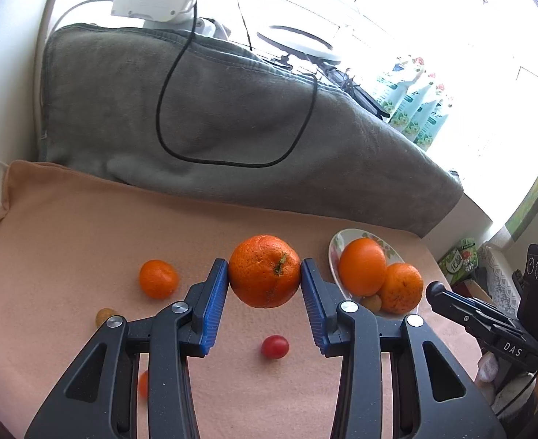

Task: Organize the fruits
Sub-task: 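Carry the tangerine with the left tool while the right tool carries the plum to the plate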

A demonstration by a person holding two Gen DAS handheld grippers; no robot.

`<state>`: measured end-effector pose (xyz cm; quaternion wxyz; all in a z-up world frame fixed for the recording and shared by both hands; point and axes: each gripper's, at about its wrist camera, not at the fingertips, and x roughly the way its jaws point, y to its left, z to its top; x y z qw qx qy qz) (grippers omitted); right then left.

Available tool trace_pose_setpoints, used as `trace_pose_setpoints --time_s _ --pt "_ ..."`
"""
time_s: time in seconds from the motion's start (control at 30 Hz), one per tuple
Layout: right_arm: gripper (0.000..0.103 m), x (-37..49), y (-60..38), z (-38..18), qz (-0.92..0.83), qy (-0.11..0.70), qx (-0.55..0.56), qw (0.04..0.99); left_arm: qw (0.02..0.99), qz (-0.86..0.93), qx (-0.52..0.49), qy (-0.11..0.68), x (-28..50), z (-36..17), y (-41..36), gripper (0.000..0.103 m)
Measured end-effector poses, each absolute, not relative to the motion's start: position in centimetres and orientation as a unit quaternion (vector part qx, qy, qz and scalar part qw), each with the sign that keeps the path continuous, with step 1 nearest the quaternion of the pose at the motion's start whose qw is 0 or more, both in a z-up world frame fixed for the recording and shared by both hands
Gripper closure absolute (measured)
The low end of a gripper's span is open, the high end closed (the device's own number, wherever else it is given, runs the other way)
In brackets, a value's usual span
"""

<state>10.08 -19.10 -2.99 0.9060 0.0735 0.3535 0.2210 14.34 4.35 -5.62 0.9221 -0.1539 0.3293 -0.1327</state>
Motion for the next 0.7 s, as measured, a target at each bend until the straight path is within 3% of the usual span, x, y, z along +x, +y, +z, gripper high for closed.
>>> trace_pose_setpoints --time_s 0.7 --pt "0.08 13.1 -27.7 -2.8 0.155 0.347 0.097 0.92 0.904 -0.223 -0.101 0.35 20.5 -4.5 -7.7 0.064"
